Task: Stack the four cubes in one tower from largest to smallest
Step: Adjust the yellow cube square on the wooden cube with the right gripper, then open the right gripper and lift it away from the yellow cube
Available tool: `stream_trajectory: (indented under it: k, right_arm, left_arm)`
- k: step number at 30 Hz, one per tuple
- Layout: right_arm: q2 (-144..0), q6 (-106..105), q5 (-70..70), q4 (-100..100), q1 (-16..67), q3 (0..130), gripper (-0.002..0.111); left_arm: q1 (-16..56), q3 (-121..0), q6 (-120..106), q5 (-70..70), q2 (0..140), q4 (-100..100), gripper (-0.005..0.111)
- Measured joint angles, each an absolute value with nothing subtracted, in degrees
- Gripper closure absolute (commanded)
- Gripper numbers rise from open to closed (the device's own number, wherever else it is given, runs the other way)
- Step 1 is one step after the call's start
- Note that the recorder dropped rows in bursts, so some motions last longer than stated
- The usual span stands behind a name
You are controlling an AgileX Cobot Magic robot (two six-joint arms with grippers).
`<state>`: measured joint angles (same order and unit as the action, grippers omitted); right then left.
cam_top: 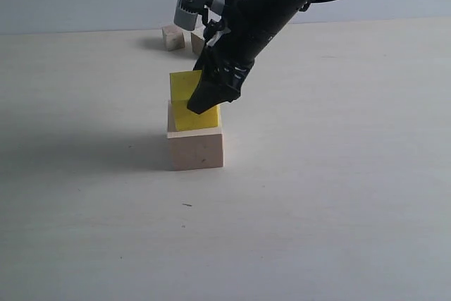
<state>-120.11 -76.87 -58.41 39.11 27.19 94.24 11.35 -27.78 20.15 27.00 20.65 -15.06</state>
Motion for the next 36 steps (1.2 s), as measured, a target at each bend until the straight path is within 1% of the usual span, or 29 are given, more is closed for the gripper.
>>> stream_trajectory:
  k: [12,17,25,27,28,29,30,31,33,34,35,36]
  right_arm:
    - [-119.17,-76.63,-59.56,40.36,27.19,94.24,0.038]
    - [-117.72,-76.63,-59.79,40.78,27.19,94.24,0.031]
    - [-113.78,-76.63,-58.57,40.74,27.19,94.24,0.032]
    - [-111.16,-74.62,-55.40,38.63,27.19,94.24,0.037]
    - [-109.92,-72.17,-53.62,37.03,27.19,94.24,0.046]
    - [-108.06,-68.05,-50.53,32.71,27.19,94.24,0.052]
    - [-107.28,-65.06,-48.49,29.83,27.19,94.24,0.064]
    - [-106.21,-58.66,-44.85,23.56,27.19,94.24,0.070]
    - [-105.48,-47.67,-40.28,12.49,27.03,94.24,0.088]
    - [-105.39,-41.27,-38.38,5.36,26.71,94.24,0.091]
    - [-105.39,-37.95,-37.39,2.37,26.39,94.24,0.094]
    - [-105.39,-32.97,-35.61,-2.23,25.82,94.24,0.094]
  left_arm:
    - [11.35,-27.78,20.15,27.00,20.65,-15.06,0.107]
    - [11.35,-27.78,20.15,27.00,20.65,-15.06,0.107]
    - [11.35,-27.78,20.15,27.00,20.65,-15.06,0.107]
    - [11.35,-27.78,20.15,27.00,20.65,-15.06,0.107]
    - [11.35,-27.78,20.15,27.00,20.65,-15.06,0.107]
    - [11.35,-27.78,20.15,27.00,20.65,-15.06,0.107]
    - [11.35,-27.78,20.15,27.00,20.65,-15.06,0.107]
    - [11.35,-27.78,20.15,27.00,20.65,-15.06,0.107]
    - [11.35,-27.78,20.15,27.00,20.65,-15.03,0.107]
    - [11.35,-27.78,20.15,27.00,20.65,-14.93,0.107]
    - [11.35,-27.78,20.15,27.00,20.65,-14.78,0.107]
    - [11.35,-27.78,20.15,27.00,20.65,-14.52,0.107]
